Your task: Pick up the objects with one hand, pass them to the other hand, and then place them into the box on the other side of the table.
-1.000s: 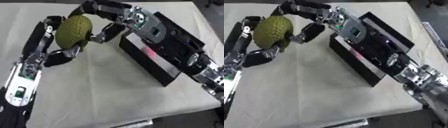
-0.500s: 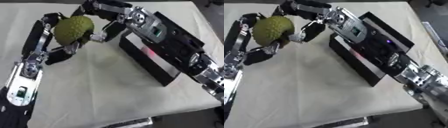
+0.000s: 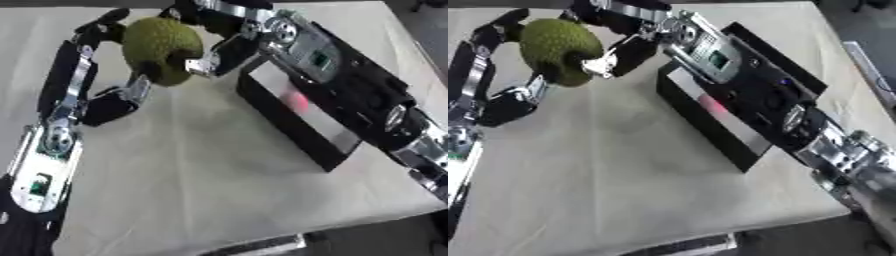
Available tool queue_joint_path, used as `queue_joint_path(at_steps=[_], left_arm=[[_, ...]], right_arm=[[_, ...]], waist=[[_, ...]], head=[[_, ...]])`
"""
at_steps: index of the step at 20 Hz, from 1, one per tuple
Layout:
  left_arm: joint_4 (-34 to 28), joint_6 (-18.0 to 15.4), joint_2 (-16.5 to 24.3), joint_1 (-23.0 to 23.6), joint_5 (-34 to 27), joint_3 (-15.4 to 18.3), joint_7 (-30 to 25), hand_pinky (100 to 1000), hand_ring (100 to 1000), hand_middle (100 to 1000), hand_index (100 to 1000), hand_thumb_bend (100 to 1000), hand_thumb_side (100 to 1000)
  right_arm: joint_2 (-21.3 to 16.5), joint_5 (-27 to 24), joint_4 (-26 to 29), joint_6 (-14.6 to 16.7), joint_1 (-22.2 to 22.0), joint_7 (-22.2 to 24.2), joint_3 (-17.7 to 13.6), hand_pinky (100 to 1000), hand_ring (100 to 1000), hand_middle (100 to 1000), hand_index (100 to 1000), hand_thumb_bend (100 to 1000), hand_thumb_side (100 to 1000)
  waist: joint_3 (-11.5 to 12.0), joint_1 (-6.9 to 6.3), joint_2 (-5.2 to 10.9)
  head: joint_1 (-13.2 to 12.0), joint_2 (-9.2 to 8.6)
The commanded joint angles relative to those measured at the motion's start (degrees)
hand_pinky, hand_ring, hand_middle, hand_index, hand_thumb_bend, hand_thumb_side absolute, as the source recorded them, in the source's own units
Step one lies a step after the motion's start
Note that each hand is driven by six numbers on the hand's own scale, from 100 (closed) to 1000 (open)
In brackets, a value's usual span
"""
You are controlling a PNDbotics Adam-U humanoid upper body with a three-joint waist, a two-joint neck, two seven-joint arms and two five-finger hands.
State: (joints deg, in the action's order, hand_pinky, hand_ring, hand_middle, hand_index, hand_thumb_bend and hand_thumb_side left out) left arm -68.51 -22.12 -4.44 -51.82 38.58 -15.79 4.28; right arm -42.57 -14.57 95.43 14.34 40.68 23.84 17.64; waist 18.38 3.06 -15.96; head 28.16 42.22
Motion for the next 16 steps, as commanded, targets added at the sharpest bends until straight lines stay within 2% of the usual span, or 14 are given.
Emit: queue_joint_path(at_steps=[1,2,3,6,7,8,9,10,11,13,16], left_arm=[[-1.2,-2.0,1.8,-0.6,0.6,0.2,-0.3,838,708,670,927,527,790],[-1.1,-2.3,2.2,-0.5,0.6,0.2,-0.4,841,710,675,930,585,831],[-1.0,-2.5,3.0,-0.4,0.4,0.3,-0.6,841,710,676,930,595,828],[-0.7,-3.3,5.8,-0.1,-0.7,0.6,-1.7,842,710,679,928,561,822],[-0.6,-3.4,6.9,0.1,-1.2,0.8,-2.2,841,706,680,923,501,835],[-0.5,-3.3,8.1,0.5,-1.9,1.1,-2.8,841,706,687,902,339,826],[-0.3,-2.8,9.3,0.9,-3.0,1.4,-3.7,841,705,689,899,321,823],[-0.2,-2.0,10.6,1.3,-4.3,1.8,-4.7,835,694,697,885,158,776],[-0.3,-0.8,12.2,2.0,-5.7,2.4,-5.8,831,690,707,880,100,730],[-1.6,1.3,15.5,3.3,-8.9,3.8,-7.9,829,703,723,864,100,698],[-4.2,4.1,20.5,5.7,-14.8,6.3,-9.5,834,719,743,861,100,759]], right_arm=[[-2.8,-1.6,1.5,-0.6,0.2,-1.3,-1.9,940,813,335,436,100,132],[-3.1,-1.9,1.6,-0.7,0.0,-1.5,-2.2,941,813,335,436,100,126],[-3.6,-2.4,1.6,-0.9,-0.4,-2.1,-2.8,942,813,335,437,100,124],[-5.6,-4.0,2.0,-1.5,-2.4,-3.7,-4.7,945,815,336,440,100,119],[-6.4,-4.6,2.2,-1.7,-3.3,-4.2,-5.4,948,818,339,443,100,193],[-7.2,-5.1,2.4,-2.0,-4.3,-4.6,-6.1,952,821,340,447,100,116],[-8.0,-5.8,2.6,-2.4,-5.3,-5.0,-6.9,953,822,340,448,100,116],[-8.9,-6.4,2.8,-2.7,-6.3,-5.4,-7.8,955,824,343,454,100,114],[-9.8,-7.1,3.1,-2.8,-7.6,-5.8,-8.9,955,823,345,456,100,112],[-11.7,-8.2,3.7,-2.4,-10.4,-6.6,-11.2,955,826,351,465,100,112],[-13.9,-8.9,4.3,-1.9,-15.1,-7.9,-14.7,962,833,357,474,100,112]], waist=[[-0.1,-0.33,1.44],[-0.2,-0.39,1.49],[-0.3,-0.47,1.60],[-0.7,-0.78,2.01],[-0.8,-0.88,2.15],[-0.9,-0.96,2.28],[-1.0,-1.05,2.39],[-1.2,-1.11,2.46],[-1.3,-1.17,2.52],[-1.6,-1.26,2.50],[-1.8,-1.39,2.28]], head=[[0.2,0.08],[0.3,0.12],[0.2,0.19],[0.1,0.38],[0.0,0.44],[-0.1,0.49],[-0.2,0.53],[-0.2,0.56],[-0.3,0.58],[-0.2,0.52],[0.0,0.31]])
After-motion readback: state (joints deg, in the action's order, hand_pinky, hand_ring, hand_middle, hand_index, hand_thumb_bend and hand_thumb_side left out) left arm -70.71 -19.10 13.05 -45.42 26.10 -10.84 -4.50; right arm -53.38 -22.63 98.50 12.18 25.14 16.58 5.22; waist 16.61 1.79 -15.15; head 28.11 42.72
